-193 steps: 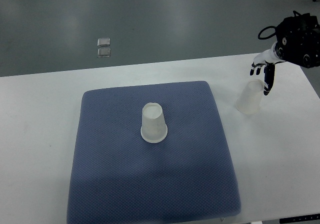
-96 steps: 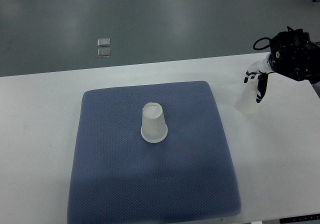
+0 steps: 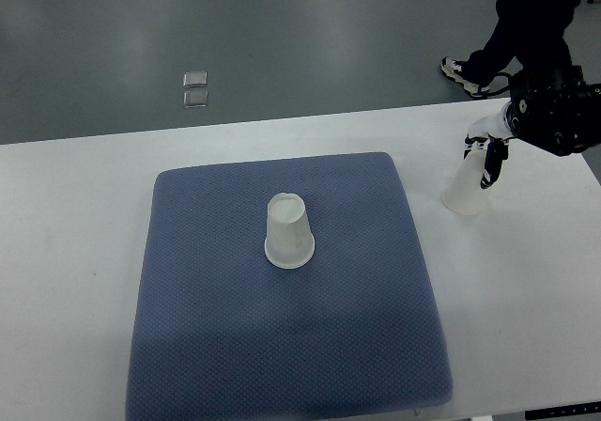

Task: Stack paper cups
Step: 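Close the right hand fingers around the cup and lift it, then carry the held cup over the upside-down cup on the pad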

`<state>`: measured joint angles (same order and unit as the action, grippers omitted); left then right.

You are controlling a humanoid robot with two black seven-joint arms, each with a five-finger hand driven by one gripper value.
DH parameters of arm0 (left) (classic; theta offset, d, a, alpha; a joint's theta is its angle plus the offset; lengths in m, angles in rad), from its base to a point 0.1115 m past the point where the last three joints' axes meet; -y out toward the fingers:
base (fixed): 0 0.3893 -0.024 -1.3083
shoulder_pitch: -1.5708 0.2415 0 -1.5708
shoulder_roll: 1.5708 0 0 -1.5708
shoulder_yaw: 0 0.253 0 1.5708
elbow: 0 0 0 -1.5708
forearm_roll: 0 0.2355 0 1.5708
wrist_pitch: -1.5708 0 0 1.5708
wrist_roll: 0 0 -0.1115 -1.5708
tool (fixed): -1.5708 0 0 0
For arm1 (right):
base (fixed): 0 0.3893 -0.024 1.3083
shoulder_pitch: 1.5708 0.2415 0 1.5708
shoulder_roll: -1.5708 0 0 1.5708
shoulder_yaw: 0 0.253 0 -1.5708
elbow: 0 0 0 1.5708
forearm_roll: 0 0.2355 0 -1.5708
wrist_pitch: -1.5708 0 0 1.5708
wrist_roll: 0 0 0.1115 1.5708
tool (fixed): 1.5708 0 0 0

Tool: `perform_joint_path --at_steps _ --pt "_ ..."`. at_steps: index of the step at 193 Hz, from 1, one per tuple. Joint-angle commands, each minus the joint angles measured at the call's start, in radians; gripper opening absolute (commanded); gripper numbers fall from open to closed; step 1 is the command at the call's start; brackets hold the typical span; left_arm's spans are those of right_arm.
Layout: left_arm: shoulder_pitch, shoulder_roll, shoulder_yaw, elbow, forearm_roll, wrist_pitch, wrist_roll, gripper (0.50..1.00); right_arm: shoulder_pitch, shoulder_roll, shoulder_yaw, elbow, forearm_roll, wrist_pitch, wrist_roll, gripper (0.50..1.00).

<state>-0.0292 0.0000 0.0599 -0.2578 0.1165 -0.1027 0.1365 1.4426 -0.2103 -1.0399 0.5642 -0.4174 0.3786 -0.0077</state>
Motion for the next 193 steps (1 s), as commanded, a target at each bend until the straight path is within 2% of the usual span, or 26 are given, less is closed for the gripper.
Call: perform_joint_path --at_steps 1,51,107,142,179,193 --pt "0.0 0.0 0.0 0.0 0.0 0.0 0.0 1.0 0.001 -0.001 0.0 0.0 -0.003 0.0 0.0 0.615" --pt "0.0 0.0 0.0 0.0 0.0 0.0 0.0 1.0 0.056 -0.004 -0.003 0.005 -0.004 0.028 0.0 0.605" --pt "0.0 0.0 0.0 0.0 0.0 0.0 0.0 1.0 0.248 -0.046 -0.006 0.063 -0.008 0.14 0.005 0.607" --pt "0.0 0.0 0.0 0.0 0.0 -0.002 0.0 1.0 0.496 -0.104 -0.006 0.224 -0.008 0.232 0.006 0.607" --pt "-0.002 0.0 0.0 -0.001 0.0 -0.002 0.0 1.0 0.772 -0.124 -0.005 0.444 -0.006 0.232 0.006 0.609" --pt "0.0 0.0 0.001 -0.001 0.0 -0.002 0.0 1.0 0.832 -0.116 -0.005 0.497 -0.004 0.232 0.008 0.611"
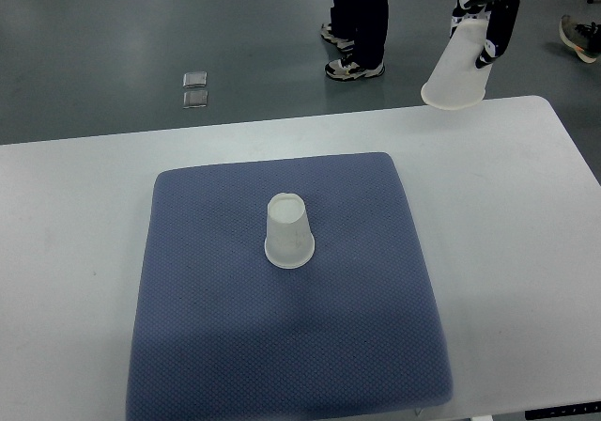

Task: Stack paper cups
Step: 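Carry the held cup over the upside-down cup on the pad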

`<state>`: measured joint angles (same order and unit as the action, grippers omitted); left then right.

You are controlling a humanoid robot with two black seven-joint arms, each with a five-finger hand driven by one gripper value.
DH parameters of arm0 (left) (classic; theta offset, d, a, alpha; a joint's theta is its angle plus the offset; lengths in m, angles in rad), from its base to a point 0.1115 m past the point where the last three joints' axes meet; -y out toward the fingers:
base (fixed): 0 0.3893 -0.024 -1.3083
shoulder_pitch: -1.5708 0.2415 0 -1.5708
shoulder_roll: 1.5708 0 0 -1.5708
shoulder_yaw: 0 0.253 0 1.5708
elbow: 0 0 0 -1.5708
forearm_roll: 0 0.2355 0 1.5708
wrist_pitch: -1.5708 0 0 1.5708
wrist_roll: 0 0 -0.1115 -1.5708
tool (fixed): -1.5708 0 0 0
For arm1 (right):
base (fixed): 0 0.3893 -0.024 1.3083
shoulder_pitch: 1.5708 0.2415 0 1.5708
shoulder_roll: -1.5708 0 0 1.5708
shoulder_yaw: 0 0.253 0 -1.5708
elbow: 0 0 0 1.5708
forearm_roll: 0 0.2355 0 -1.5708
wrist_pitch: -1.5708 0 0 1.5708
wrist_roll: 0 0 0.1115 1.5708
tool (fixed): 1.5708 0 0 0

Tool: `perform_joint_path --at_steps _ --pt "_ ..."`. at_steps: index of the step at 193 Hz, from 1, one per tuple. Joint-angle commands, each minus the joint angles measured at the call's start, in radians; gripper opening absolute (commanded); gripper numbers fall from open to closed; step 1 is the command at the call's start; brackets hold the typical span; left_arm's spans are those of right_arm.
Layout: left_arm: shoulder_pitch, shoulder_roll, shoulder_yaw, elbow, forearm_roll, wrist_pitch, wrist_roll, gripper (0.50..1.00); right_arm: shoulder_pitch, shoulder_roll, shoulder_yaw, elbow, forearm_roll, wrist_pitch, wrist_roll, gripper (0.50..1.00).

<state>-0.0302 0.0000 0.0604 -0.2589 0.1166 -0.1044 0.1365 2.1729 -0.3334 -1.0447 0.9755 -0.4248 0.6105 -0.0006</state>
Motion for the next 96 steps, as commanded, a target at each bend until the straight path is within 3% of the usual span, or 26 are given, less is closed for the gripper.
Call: perform_joint_path --at_steps 1,58,96 --pt "0.0 0.0 -0.001 0.0 0.0 0.0 0.0 1.0 0.11 0.008 0.0 0.092 0.003 0.0 0.001 0.611" --pt "0.001 0.0 -0.001 0.0 0.0 0.0 -0.002 1.0 0.154 0.086 0.121 0.167 0.012 0.0 -0.006 0.611" --pt "0.001 0.0 0.001 -0.002 0.0 0.0 0.0 1.0 0.16 0.274 0.163 0.158 0.11 0.0 -0.007 0.611"
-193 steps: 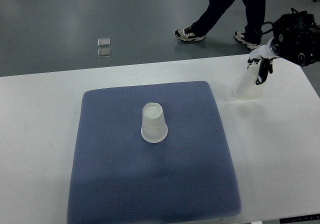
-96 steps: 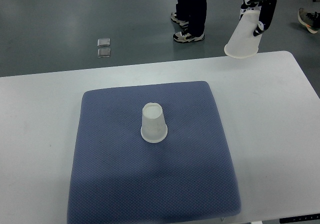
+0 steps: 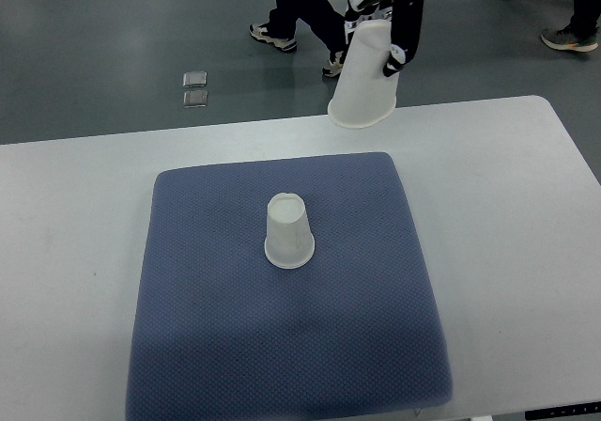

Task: Stack paper cups
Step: 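Carry the held cup over the upside-down cup on the pad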

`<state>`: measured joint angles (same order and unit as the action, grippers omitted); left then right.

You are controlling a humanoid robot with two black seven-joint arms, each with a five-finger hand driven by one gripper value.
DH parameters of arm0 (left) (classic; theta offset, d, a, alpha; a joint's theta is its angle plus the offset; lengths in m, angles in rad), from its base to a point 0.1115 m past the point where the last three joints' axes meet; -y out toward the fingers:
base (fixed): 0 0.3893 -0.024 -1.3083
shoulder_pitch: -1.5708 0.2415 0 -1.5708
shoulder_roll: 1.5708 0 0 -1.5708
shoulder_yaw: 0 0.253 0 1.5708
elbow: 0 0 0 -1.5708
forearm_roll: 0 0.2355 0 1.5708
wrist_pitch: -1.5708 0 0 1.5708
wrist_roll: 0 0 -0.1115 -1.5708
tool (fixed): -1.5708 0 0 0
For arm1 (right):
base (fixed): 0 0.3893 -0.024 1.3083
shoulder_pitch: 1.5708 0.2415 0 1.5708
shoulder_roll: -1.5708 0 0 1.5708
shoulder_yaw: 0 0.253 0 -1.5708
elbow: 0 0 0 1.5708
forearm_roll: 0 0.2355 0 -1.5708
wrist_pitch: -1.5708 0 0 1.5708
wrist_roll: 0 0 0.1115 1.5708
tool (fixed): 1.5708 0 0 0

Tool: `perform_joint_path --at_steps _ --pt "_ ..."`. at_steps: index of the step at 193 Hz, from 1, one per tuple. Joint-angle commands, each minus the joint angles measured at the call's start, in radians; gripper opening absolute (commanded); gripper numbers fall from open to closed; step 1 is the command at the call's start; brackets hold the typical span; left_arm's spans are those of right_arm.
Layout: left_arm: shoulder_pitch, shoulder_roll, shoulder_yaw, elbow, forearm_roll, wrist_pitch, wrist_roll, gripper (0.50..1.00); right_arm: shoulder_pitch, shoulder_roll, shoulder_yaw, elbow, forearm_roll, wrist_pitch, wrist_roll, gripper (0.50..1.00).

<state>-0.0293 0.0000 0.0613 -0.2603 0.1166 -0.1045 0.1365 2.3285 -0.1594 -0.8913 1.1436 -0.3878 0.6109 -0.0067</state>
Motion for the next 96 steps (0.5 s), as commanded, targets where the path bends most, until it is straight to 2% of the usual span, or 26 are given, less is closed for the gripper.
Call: perform_joint_path --at_steps 1,14,96 --pt "0.0 0.0 0.0 0.0 0.0 0.0 0.0 1.0 0.005 0.1 0.009 -0.01 0.073 0.0 -0.001 0.611" --pt "0.0 0.0 0.0 0.0 0.0 0.0 0.0 1.0 0.005 0.159 0.009 -0.013 0.113 0.0 -0.001 0.611" --pt "-0.001 0.0 0.0 -0.011 0.001 -0.001 0.0 1.0 -0.064 0.159 0.009 -0.042 0.141 -0.077 -0.003 0.613"
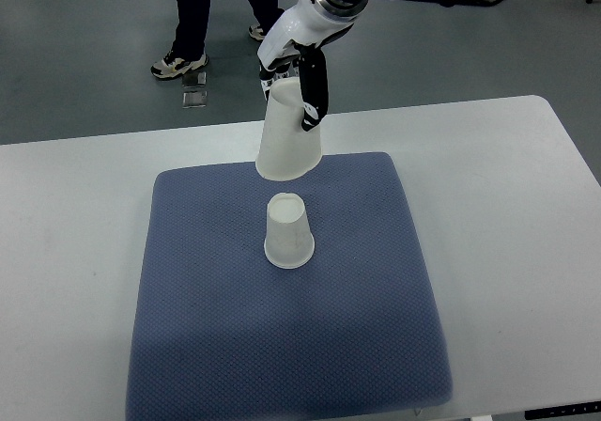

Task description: Stack paper cups

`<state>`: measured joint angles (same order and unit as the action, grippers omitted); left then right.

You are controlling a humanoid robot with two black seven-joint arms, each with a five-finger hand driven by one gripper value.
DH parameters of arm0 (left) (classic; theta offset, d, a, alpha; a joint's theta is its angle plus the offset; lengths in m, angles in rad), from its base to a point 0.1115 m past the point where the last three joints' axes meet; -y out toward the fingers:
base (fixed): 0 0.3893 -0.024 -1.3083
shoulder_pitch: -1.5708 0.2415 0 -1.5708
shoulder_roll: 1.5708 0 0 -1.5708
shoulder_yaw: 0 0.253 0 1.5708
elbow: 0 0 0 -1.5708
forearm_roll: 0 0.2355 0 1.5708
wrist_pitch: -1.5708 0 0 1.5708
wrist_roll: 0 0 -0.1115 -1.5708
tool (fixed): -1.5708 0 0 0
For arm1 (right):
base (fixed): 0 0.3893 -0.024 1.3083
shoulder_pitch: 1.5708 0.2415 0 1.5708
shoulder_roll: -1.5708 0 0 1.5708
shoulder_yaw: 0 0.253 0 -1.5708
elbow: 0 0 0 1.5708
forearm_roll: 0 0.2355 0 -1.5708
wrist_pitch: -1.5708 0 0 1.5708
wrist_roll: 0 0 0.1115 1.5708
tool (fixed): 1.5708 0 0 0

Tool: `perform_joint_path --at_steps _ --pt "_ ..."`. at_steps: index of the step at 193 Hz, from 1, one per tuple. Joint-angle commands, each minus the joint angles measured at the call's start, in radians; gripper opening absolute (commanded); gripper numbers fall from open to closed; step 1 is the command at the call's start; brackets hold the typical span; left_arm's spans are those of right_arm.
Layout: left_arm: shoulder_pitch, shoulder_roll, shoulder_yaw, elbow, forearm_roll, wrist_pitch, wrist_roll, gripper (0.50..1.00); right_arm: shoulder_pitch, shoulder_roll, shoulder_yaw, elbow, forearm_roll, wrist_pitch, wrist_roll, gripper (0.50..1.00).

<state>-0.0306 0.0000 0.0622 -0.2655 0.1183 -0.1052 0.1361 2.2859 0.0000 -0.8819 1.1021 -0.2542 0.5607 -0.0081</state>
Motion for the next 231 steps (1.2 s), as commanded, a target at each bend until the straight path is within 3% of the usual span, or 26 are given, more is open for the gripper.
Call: perform_joint_path --at_steps 1,34,145,220,231 --pt "0.0 0.0 0.001 -0.006 0.0 -0.001 0.0 1.0 -0.023 0.0 0.0 -0.001 0.006 -0.031 0.0 0.613" --pt "0.0 0.0 -0.001 -0.011 0.0 -0.001 0.0 1.0 -0.075 0.0 -0.002 0.001 0.007 -0.073 -0.003 0.615" --pt "0.0 0.0 -0.001 -0.011 -0.002 -0.001 0.0 1.0 -0.132 0.0 -0.003 0.035 0.041 -0.105 -0.007 0.621" --pt "0.001 0.0 -0.001 -0.012 0.0 0.001 0.0 1.0 -0.138 0.0 -0.009 0.064 0.062 -0.134 -0.007 0.641" --pt "0.001 0.0 -0.001 -0.012 0.0 -0.001 0.0 1.0 -0.14 0.0 -0.009 0.064 0.078 -0.139 -0.009 0.664"
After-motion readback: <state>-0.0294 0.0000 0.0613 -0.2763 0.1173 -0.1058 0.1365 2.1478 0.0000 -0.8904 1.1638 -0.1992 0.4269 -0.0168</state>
